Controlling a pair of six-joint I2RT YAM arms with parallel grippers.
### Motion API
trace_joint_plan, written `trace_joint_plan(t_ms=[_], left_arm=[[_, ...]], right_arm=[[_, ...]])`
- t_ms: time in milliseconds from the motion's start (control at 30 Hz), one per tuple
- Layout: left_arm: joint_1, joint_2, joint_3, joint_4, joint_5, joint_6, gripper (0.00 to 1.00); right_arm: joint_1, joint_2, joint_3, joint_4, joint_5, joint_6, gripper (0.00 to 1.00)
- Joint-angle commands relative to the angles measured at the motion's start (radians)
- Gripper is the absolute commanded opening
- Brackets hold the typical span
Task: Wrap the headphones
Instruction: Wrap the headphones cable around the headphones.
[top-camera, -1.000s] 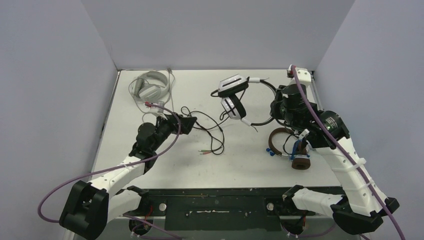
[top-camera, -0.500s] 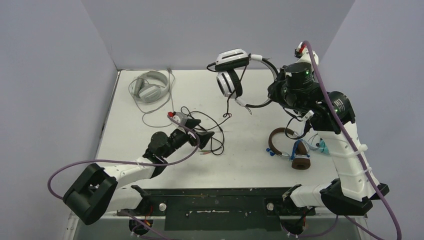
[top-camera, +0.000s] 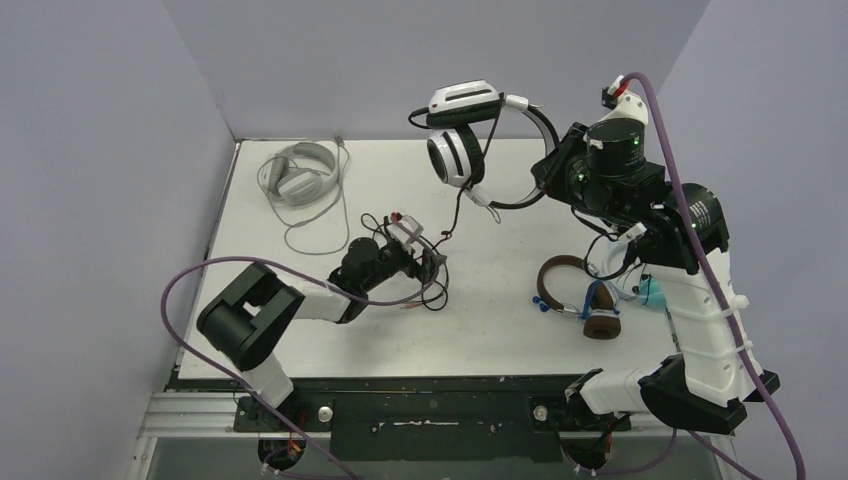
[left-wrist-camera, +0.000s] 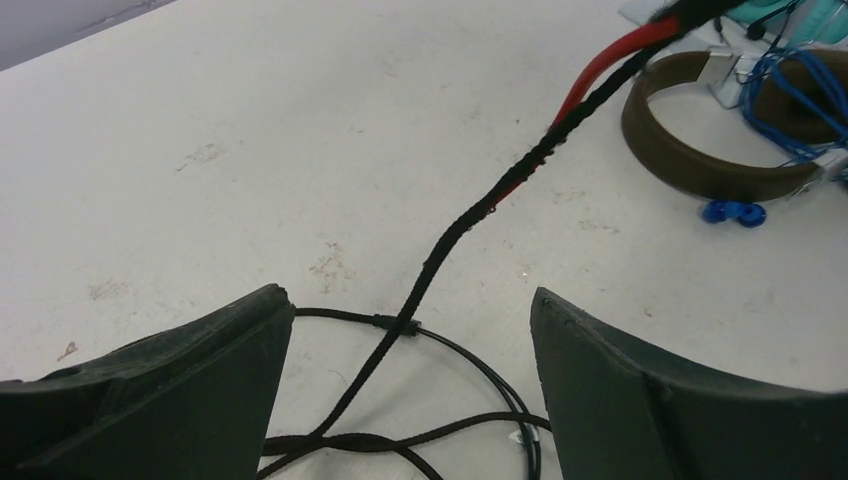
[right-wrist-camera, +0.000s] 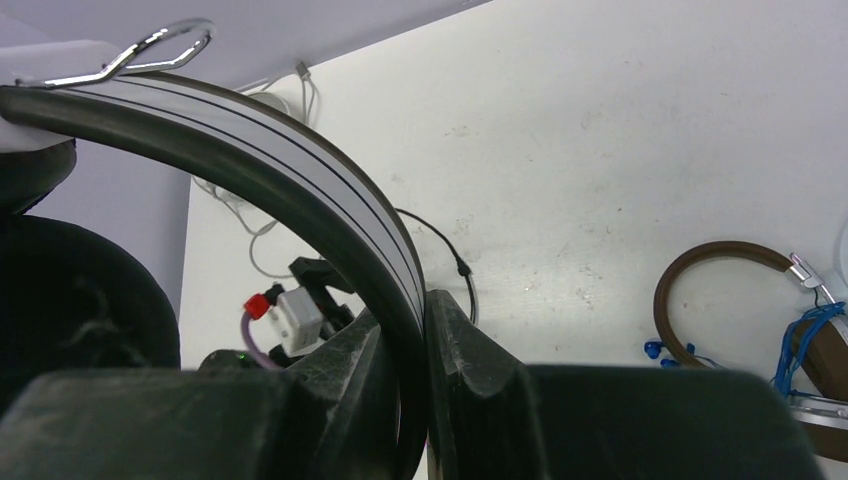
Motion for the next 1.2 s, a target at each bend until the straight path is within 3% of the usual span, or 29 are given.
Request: trace_joint_plan(t_ms=[0, 167, 300, 367, 533, 667, 833, 933, 1067, 1167], left_arm=[[-0.004, 0.107, 0.112, 0.062, 0.019, 0.048, 0.8], [-0.002, 0.211, 0.187, 0.024, -0.009, 0.042, 0.49], [0.024, 0.253, 0.23, -0.036, -0.011, 0.009, 0.13], [0.05, 0.27, 0.228, -0.013, 0.036, -0.033, 0.05], [0.113, 0.304, 0.207, 0.092, 0.126, -0.146, 0.0], [0.136, 0.317, 0.218, 0.081, 0.154, -0.17, 0.0], [0.179, 0.346, 0.257, 0.064, 0.191, -0.229, 0.0], [0.21, 0.354, 0.275, 0.083, 0.22, -0.271, 0.0], [0.244, 0.339, 0.308, 0.079, 0.249, -0.301, 0.0], [0.262, 0.314, 0.34, 0.035, 0.256, -0.296, 0.0]], right_arm=[[-0.006, -0.02, 0.065, 0.088, -0.037, 0.052, 0.0], [-0.006, -0.032, 0.075, 0.077, -0.045, 0.052, 0.0], [-0.008, -0.047, 0.077, 0.063, -0.047, 0.04, 0.0], [-0.007, -0.056, 0.07, 0.068, -0.087, 0.016, 0.0], [-0.007, -0.075, 0.034, 0.068, -0.242, -0.037, 0.0], [-0.006, -0.123, -0.036, 0.087, -0.344, -0.087, 0.0], [-0.006, -0.159, -0.142, 0.121, -0.611, -0.184, 0.0], [-0.006, -0.198, -0.244, 0.14, -0.741, -0.238, 0.0], [-0.006, -0.252, -0.408, 0.145, -0.767, -0.286, 0.0], [-0.003, -0.298, -0.586, 0.202, -0.874, -0.328, 0.0]])
